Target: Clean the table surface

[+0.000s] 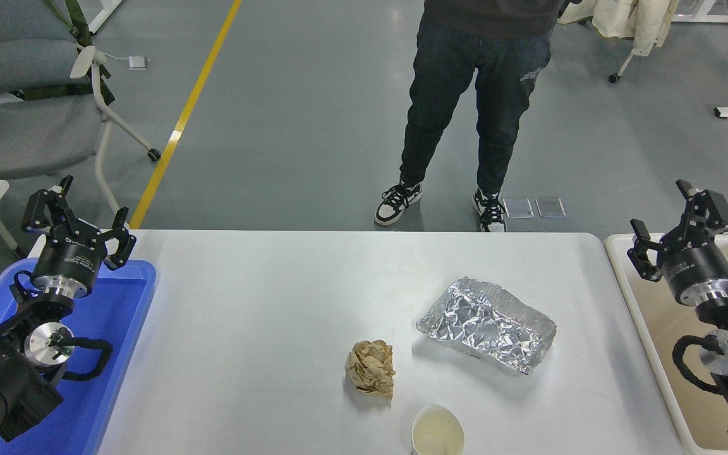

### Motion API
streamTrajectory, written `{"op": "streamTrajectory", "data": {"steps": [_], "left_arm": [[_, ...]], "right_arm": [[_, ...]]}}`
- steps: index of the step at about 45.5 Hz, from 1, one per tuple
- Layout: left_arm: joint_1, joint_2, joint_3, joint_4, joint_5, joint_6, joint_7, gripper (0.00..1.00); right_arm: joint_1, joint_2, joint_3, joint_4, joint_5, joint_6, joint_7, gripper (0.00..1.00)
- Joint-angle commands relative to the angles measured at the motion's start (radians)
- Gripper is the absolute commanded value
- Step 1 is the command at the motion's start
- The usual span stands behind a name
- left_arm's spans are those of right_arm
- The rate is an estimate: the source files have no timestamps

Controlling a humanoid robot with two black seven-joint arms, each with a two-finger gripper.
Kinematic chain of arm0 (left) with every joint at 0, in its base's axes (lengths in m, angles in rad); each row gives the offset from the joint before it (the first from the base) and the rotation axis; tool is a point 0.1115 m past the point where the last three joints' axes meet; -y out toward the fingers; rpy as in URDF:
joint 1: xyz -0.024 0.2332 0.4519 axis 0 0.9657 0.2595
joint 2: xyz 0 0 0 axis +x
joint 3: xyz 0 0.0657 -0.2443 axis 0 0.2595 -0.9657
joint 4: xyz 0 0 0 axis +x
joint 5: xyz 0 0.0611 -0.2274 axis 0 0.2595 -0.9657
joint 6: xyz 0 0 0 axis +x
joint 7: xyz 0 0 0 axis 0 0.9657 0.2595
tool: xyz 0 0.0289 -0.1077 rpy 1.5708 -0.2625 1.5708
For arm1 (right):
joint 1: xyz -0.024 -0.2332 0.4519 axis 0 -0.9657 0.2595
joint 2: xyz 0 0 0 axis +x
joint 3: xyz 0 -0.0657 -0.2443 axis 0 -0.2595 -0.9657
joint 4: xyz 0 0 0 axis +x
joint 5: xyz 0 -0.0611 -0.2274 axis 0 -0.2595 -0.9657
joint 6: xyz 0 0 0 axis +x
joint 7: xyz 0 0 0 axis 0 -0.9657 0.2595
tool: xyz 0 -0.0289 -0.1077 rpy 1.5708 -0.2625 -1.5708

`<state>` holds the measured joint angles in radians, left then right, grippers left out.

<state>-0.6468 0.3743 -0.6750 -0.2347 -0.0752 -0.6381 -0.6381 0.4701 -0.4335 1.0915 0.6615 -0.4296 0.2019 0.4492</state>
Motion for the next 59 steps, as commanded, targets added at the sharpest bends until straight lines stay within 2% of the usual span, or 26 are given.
{"op": "streamTrajectory", "data": {"steps": [1, 59], "left_arm": [[0.001, 0.000, 0.000, 0.000, 0.000, 0.000, 0.000, 1.00], [-0.001, 0.000, 0.000, 0.000, 0.000, 0.000, 0.000, 1.00]], "right_arm": [[0.001, -0.010, 0.002, 0.001, 0.000, -0.002, 0.002, 0.99], [0.042, -0.013, -0.002, 0.003, 0.000, -0.030, 0.002, 0.99]]}}
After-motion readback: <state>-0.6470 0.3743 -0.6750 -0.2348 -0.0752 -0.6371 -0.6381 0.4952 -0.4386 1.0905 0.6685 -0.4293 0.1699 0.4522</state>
